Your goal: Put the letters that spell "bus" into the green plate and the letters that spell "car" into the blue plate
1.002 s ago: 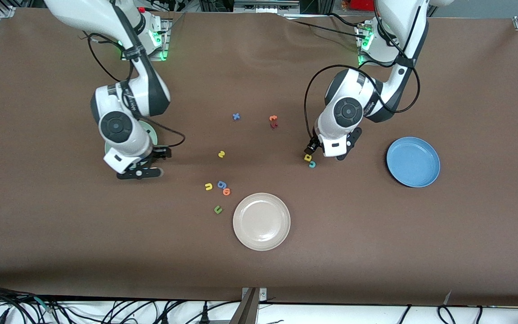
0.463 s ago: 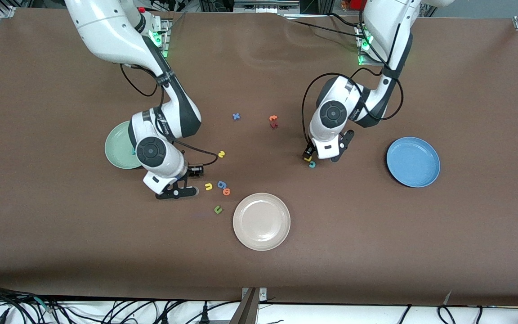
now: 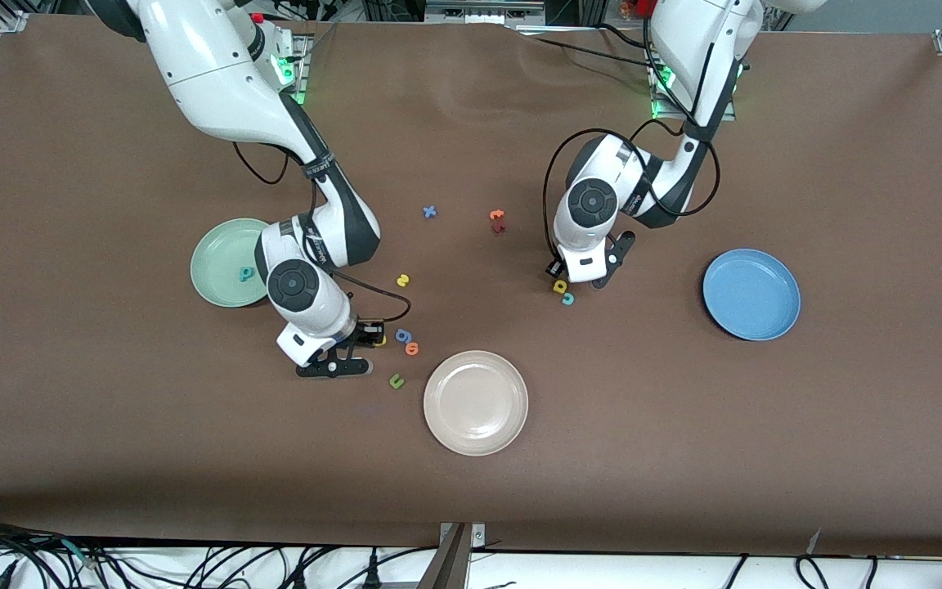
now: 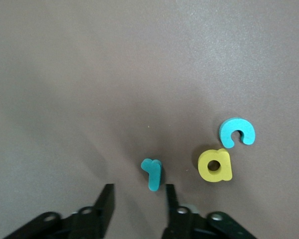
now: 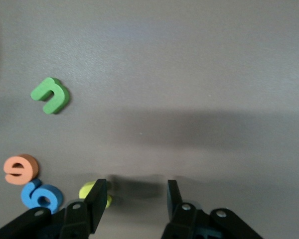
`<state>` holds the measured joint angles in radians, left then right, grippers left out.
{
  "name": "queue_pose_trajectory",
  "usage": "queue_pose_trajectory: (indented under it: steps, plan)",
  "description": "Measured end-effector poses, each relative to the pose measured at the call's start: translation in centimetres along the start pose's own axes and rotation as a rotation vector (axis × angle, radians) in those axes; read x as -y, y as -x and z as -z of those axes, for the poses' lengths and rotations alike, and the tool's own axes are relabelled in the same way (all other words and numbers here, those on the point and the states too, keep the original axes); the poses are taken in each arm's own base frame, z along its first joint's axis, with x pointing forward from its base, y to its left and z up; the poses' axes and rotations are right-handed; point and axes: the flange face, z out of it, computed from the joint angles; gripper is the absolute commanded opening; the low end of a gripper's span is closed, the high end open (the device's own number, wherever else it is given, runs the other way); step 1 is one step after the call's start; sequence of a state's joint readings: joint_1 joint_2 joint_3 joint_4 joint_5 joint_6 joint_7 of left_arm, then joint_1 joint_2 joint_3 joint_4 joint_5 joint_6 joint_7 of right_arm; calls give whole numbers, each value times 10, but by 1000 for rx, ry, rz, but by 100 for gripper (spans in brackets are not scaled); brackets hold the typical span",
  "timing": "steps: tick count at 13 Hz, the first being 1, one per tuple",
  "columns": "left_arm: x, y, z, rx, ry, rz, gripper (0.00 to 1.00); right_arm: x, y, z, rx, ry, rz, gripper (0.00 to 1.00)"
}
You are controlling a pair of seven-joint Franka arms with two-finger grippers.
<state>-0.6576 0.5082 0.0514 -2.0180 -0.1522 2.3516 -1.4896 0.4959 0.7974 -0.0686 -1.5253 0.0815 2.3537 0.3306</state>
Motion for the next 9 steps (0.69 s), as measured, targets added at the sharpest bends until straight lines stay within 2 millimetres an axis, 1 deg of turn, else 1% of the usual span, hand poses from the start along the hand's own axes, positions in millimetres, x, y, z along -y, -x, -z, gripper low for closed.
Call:
queue_pose_trajectory:
  steps: [3, 6, 9]
  plan:
    - [4, -2, -5, -4, 13, 3, 42, 6, 1, -5, -9, -9, -19, 57]
    - [5, -2, -6, -5, 20, 4, 43, 22, 4, -7, -14, -31, -51, 58]
    - [5, -3, -5, -5, 26, 4, 44, 23, 3, -7, -16, -33, -57, 58]
